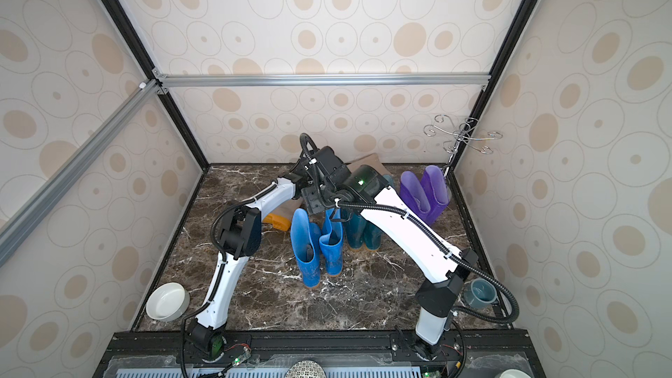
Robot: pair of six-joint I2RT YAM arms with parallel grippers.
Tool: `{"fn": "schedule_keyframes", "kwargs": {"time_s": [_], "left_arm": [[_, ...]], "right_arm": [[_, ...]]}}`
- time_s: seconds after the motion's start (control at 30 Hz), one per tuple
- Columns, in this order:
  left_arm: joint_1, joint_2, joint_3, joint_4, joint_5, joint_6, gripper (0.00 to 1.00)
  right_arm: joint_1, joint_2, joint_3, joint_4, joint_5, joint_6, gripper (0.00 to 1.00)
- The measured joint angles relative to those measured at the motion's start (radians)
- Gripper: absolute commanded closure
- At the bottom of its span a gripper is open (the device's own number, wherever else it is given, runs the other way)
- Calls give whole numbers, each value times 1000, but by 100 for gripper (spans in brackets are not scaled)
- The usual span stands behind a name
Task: Match and arrange rain boots in pairs
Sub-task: Adjust the rain boot at the center of the board.
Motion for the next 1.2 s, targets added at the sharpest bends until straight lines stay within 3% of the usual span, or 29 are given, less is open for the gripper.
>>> {"fn": "schedule_keyframes", "kwargs": {"time_s": [0.33,0.53,0.8,1.2], "left_arm": [[15,-430,-422,180,87,108,100],[40,-596,-490,272,116,169,100],[59,-597,-459,308,153,246,100],[79,-412,-58,270,194,358,100]], "right_arm": [[-17,-69,-106,63,-6,-4,29],[-21,-81,-154,125,-39,-19,29],[-21,-90,-183,189,-69,-33,29],[-21,-169,-294,247,-69,-15,30]]}}
